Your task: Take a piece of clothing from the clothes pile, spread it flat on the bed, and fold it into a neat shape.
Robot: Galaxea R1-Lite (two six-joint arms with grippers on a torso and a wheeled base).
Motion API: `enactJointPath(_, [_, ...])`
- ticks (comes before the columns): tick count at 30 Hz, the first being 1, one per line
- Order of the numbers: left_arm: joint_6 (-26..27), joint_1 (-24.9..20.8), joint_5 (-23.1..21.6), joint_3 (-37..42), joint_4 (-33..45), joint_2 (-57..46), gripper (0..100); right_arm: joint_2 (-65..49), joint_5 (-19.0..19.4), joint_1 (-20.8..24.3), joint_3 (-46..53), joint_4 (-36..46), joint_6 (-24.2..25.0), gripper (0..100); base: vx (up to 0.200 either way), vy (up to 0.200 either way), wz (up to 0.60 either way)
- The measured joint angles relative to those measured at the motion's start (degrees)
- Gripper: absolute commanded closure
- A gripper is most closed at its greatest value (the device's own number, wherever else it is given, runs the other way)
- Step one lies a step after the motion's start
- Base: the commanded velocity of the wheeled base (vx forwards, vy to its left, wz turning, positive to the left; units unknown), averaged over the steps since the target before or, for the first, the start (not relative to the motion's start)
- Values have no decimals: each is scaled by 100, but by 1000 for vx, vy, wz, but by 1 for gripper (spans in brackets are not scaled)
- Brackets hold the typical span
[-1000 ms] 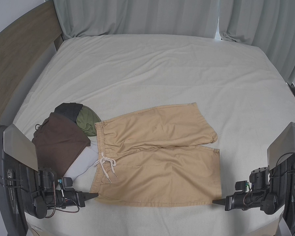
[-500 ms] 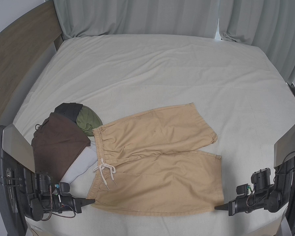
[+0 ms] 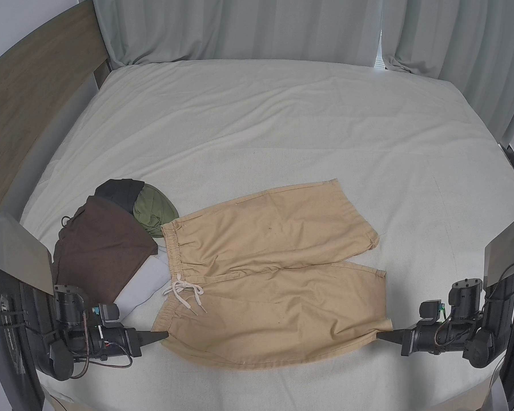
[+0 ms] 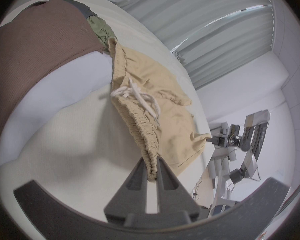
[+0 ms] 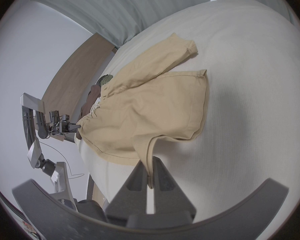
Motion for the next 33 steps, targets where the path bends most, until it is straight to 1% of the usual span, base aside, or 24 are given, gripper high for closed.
enactJointPath(3, [-278, -83, 2, -127, -4, -210, 100, -50, 9, 11, -22, -68, 123, 100, 0, 0, 0])
enactJointPath(9, [-670, -196, 17, -336, -1, -477, 100, -261, 39, 32, -151, -83, 379, 100, 0, 0, 0])
enactJointPath(20, [-1117, -251, 93, -690, -4, -730, 100, -736, 48, 52, -627, -79, 1139, 100, 0, 0, 0])
enactJointPath(25, [-1269, -273, 224, -850, -4, -767, 100, -868, 20, 48, -833, -82, 1326, 100, 0, 0, 0])
enactJointPath(30, [-1431, -295, 407, -990, -6, -778, 100, -951, 6, 43, -970, -83, 1406, 100, 0, 0, 0])
enactJointPath(33, [-1559, -301, 430, -1051, -6, -800, 100, -1017, 6, 41, -1045, -83, 1530, 100, 0, 0, 0])
